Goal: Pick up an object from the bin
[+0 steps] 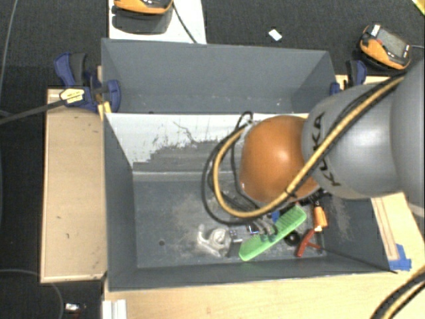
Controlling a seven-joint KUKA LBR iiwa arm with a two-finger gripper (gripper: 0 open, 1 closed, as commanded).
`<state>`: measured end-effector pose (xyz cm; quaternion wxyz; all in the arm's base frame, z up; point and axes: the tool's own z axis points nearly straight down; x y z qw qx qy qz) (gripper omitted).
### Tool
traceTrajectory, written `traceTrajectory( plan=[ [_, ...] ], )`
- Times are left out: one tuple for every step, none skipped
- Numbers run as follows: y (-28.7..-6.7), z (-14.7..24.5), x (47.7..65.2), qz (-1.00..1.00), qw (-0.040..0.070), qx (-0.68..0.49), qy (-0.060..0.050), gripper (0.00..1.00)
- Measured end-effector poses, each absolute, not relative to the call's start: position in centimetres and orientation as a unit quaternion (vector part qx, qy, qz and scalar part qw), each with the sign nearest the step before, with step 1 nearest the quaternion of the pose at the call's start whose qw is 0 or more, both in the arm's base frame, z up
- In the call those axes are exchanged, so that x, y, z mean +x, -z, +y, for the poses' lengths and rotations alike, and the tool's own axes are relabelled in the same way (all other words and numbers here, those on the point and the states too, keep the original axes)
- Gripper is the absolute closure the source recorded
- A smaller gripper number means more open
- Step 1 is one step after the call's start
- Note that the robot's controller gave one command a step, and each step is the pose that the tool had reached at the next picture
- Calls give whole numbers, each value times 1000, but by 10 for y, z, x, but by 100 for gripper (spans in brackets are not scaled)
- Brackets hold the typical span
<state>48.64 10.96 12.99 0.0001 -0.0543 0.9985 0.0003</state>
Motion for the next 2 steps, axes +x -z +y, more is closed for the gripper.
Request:
traceTrajectory(
  plan=[
    [-127, 113, 501, 997, 3, -71, 0, 0],
    [-81, 119, 503, 1000, 2, -19, 0, 0]
  ],
)
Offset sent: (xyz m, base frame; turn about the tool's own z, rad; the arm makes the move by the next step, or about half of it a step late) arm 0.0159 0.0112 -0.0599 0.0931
